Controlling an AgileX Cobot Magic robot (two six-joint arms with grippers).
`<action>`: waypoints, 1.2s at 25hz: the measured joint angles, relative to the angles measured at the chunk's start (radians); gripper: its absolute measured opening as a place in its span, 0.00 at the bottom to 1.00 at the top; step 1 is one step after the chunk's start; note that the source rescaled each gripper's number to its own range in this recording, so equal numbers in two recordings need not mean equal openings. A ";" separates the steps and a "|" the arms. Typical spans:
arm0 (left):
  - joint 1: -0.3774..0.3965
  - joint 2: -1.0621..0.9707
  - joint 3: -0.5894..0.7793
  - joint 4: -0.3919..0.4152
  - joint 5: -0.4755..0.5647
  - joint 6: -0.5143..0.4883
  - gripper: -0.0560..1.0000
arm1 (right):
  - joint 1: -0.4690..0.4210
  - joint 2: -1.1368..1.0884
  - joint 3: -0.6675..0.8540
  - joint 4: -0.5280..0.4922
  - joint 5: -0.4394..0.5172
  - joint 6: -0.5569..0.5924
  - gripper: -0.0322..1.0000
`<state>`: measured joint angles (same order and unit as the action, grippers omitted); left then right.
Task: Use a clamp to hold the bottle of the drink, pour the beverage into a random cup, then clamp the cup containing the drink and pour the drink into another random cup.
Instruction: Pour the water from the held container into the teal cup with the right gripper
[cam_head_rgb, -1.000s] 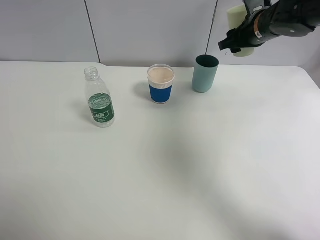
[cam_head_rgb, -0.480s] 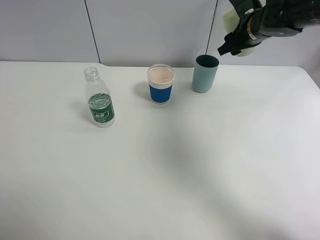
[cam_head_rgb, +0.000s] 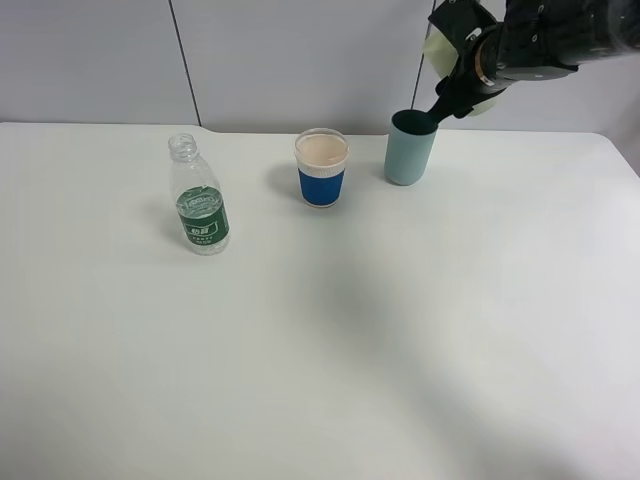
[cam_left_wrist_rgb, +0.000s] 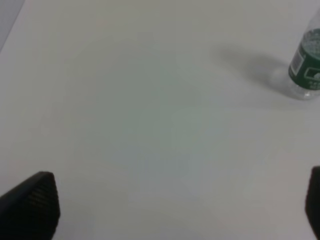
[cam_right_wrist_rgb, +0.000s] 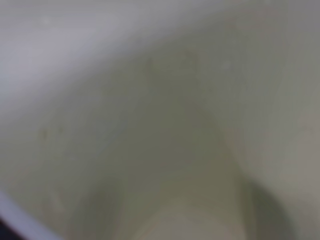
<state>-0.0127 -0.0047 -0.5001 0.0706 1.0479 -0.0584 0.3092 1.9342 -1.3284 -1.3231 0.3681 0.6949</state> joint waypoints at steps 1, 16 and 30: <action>0.000 0.000 0.000 0.000 0.000 0.000 1.00 | 0.001 0.003 0.000 -0.009 0.007 -0.001 0.05; 0.000 0.000 0.000 0.000 0.000 0.000 1.00 | 0.002 0.013 0.000 -0.180 -0.001 -0.034 0.05; 0.000 0.000 0.000 0.000 0.000 0.000 1.00 | 0.002 0.013 0.000 -0.232 0.000 -0.039 0.05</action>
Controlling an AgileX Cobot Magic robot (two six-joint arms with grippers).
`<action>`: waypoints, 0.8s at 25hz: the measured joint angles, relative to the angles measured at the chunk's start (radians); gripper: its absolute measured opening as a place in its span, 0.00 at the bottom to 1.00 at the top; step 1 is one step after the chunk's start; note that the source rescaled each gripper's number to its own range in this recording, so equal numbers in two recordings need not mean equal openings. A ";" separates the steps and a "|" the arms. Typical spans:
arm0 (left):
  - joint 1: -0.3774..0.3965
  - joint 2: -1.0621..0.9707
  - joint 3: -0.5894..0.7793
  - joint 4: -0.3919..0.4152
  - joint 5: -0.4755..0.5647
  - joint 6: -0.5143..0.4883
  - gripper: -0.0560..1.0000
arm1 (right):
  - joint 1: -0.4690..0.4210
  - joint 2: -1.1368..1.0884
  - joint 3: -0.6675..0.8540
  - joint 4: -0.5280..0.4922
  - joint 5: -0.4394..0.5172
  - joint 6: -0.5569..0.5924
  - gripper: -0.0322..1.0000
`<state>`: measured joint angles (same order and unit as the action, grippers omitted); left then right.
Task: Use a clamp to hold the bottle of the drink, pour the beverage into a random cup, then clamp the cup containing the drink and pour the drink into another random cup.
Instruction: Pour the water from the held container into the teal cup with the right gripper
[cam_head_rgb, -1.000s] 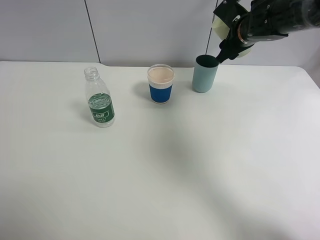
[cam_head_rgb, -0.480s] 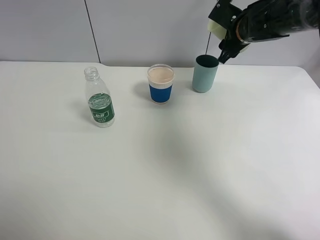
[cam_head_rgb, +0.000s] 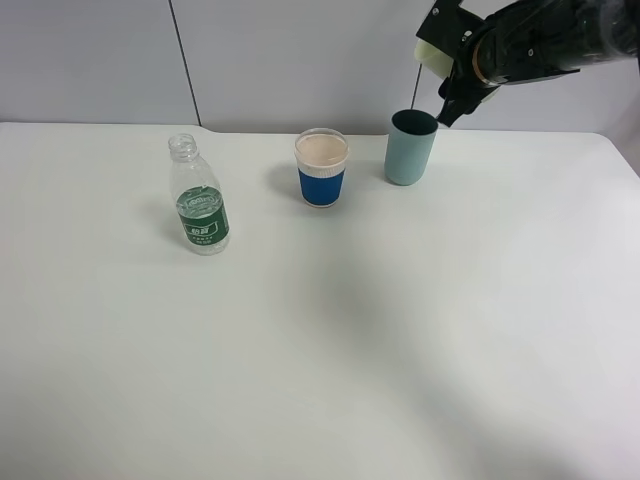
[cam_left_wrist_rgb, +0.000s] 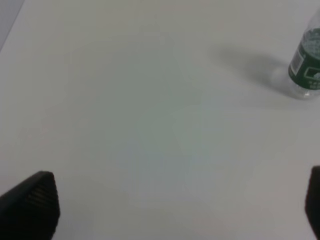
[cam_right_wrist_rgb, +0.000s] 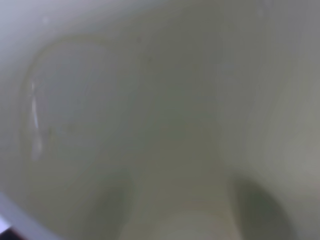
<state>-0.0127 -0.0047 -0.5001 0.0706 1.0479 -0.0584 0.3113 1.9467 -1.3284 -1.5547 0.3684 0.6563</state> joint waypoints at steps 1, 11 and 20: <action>0.000 0.000 0.000 0.000 0.000 0.000 1.00 | 0.000 0.000 0.000 -0.001 0.006 -0.004 0.05; 0.000 0.000 0.000 0.000 0.000 0.000 1.00 | 0.000 0.000 0.000 -0.001 0.041 -0.061 0.05; 0.000 0.000 0.000 0.000 0.000 0.000 1.00 | 0.000 0.000 0.000 -0.001 0.068 -0.085 0.05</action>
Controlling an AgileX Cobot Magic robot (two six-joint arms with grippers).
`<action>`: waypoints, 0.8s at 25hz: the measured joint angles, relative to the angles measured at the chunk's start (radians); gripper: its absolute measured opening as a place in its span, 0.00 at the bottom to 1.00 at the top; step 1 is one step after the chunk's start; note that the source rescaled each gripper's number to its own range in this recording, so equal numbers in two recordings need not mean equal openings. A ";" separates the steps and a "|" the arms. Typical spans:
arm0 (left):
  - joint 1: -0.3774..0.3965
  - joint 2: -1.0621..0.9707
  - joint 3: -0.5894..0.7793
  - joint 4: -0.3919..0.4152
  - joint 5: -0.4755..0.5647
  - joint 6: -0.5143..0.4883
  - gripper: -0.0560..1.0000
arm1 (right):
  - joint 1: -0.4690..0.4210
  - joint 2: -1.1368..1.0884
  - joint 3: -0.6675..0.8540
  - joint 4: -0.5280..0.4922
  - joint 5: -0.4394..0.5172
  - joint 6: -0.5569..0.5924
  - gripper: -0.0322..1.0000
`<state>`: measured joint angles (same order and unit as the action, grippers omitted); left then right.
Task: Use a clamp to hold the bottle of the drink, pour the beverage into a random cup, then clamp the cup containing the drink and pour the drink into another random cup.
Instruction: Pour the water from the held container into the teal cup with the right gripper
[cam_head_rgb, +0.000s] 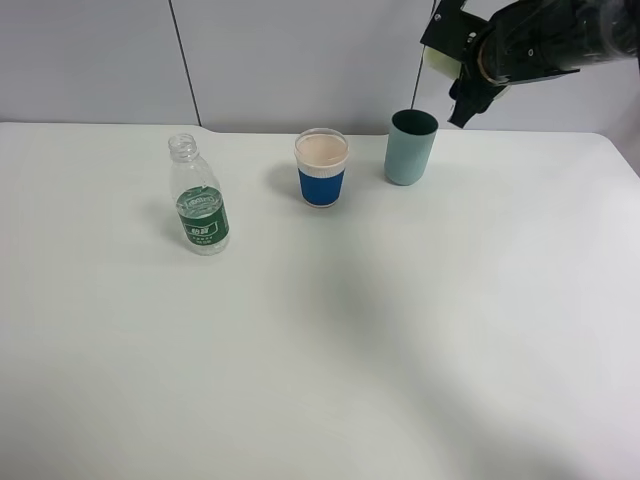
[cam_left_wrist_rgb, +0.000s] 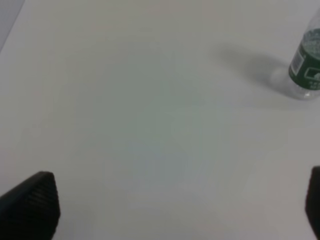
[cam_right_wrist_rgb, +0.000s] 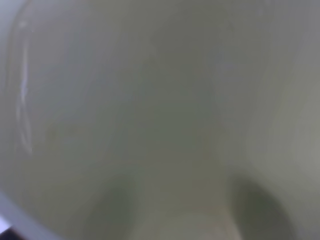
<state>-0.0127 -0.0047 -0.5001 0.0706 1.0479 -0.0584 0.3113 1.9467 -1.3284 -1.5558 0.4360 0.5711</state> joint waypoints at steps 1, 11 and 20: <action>0.000 0.000 0.000 0.000 0.000 0.000 1.00 | 0.000 0.000 0.000 0.000 0.002 0.000 0.05; 0.000 0.000 0.000 0.000 0.000 0.000 1.00 | 0.000 0.000 0.000 -0.001 0.029 -0.050 0.05; 0.000 0.000 0.000 0.000 0.000 0.000 1.00 | 0.000 0.000 0.000 -0.001 0.043 -0.087 0.05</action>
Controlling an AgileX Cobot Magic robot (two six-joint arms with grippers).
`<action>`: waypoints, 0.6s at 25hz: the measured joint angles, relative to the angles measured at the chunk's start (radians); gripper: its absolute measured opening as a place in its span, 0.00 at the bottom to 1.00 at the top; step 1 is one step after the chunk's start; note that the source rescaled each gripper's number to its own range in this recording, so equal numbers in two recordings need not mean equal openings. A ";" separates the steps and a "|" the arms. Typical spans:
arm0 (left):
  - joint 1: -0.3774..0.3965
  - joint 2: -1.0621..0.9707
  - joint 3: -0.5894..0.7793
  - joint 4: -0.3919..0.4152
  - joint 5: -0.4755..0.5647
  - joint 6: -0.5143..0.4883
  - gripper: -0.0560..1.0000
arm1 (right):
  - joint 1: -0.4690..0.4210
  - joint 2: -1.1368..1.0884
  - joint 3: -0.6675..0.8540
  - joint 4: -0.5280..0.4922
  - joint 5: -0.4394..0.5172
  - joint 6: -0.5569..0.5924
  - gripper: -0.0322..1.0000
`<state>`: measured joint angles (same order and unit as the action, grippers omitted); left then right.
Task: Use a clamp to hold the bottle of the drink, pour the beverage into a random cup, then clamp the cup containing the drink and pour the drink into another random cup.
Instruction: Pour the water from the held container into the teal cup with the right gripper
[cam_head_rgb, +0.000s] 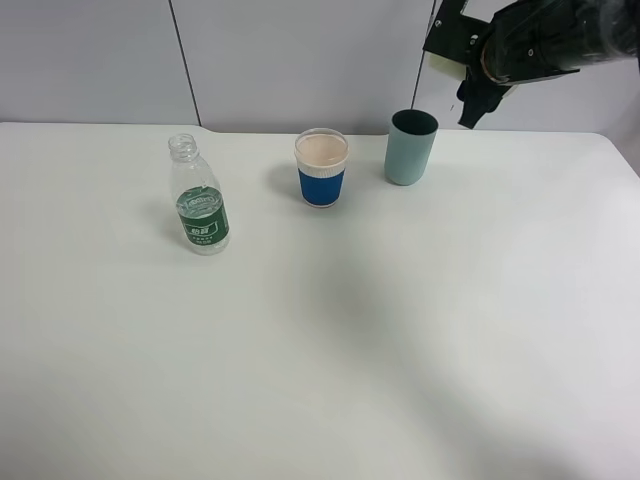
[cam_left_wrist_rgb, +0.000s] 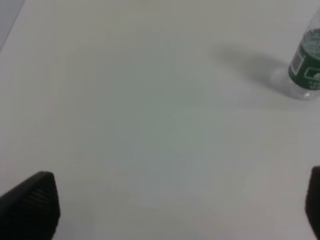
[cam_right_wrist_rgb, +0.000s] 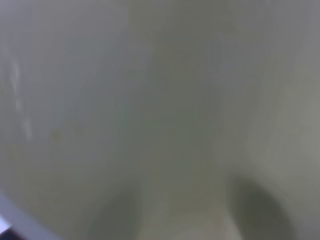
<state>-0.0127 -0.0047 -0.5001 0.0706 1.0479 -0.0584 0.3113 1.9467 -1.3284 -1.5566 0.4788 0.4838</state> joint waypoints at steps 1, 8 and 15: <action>0.000 0.000 0.000 0.000 0.000 0.000 1.00 | 0.000 0.000 0.000 0.000 0.002 0.000 0.05; 0.000 0.000 0.000 0.000 0.000 0.000 1.00 | 0.000 0.000 0.000 -0.025 0.007 -0.009 0.05; 0.000 0.000 0.000 0.000 0.000 0.000 1.00 | 0.000 0.000 0.000 -0.041 0.007 -0.022 0.05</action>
<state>-0.0127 -0.0047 -0.5001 0.0706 1.0479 -0.0584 0.3113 1.9467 -1.3284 -1.5973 0.4854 0.4619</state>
